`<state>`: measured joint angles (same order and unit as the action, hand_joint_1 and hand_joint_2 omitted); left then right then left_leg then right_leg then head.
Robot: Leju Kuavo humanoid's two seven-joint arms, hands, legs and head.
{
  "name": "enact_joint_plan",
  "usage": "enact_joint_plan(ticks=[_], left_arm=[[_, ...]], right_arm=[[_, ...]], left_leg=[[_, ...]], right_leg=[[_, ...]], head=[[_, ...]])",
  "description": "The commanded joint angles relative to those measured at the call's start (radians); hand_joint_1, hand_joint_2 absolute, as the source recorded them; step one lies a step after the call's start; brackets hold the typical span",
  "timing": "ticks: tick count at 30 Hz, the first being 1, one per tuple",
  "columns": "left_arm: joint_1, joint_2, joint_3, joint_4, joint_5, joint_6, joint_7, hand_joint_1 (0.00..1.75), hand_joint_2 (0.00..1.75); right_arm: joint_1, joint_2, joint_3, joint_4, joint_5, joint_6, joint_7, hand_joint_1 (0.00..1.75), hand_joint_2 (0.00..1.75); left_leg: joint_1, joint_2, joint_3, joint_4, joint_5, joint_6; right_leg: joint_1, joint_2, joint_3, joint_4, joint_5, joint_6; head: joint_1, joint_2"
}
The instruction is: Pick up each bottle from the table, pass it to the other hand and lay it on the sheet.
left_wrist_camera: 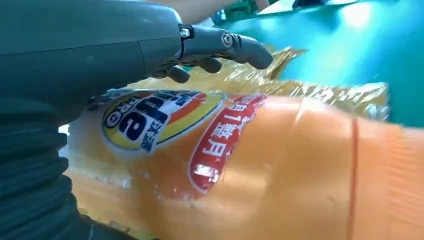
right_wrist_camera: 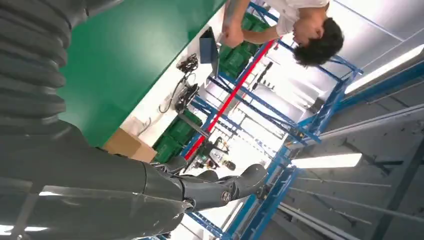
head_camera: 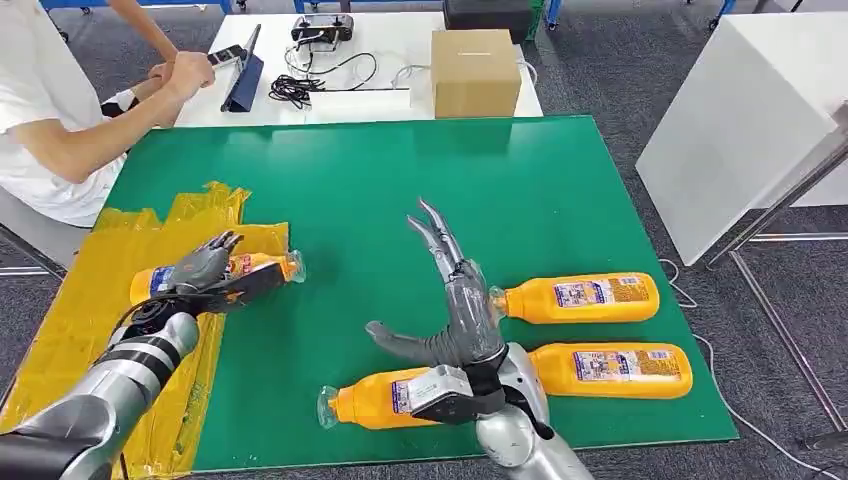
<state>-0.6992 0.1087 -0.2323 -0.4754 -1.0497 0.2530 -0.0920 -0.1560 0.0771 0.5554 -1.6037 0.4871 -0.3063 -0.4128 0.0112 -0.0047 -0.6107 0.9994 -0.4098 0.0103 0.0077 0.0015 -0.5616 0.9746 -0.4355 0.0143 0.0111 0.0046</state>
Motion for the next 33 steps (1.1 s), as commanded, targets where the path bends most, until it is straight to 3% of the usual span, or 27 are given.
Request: enact_joint_plan(ticks=[1,6,10,33], left_arm=[[0.212,-0.008,0.236,-0.380,0.543,-0.300,-0.334,0.00,1.75],[0.426,0.047,0.279,-0.646,0.745,-0.405,-0.372,0.00,1.75],[0.503,0.026,0.319,-0.706,0.806,-0.429,-0.396,0.00,1.75],[0.491,-0.034,0.298,-0.623,0.815,-0.418,-0.403,0.00,1.75]], right_arm=[[0.014,-0.087,0.055,0.033,0.065,0.024,0.025,0.00,1.75],[0.045,-0.165,0.119,0.029,0.167,0.076,0.061,0.00,1.75],[0.084,-0.228,0.149,0.018,0.223,0.124,0.081,0.00,1.75],[0.103,-0.296,0.180,0.078,0.293,0.184,0.144,0.00,1.75]], left_leg=[[-0.001,0.001,0.004,-0.002,-0.001,0.000],[-0.001,0.009,0.008,-0.004,-0.004,0.000],[0.000,0.004,0.004,-0.002,-0.004,-0.001],[-0.001,0.000,0.007,-0.003,-0.004,-0.001]], right_leg=[[-0.001,0.001,0.004,-0.002,-0.001,0.001],[-0.001,0.008,0.007,-0.004,-0.001,0.002],[0.000,0.006,0.003,-0.003,-0.002,0.001],[-0.001,0.001,0.007,-0.004,-0.004,0.000]], head=[[0.000,0.000],[0.001,0.000],[0.000,0.000],[0.000,0.000]])
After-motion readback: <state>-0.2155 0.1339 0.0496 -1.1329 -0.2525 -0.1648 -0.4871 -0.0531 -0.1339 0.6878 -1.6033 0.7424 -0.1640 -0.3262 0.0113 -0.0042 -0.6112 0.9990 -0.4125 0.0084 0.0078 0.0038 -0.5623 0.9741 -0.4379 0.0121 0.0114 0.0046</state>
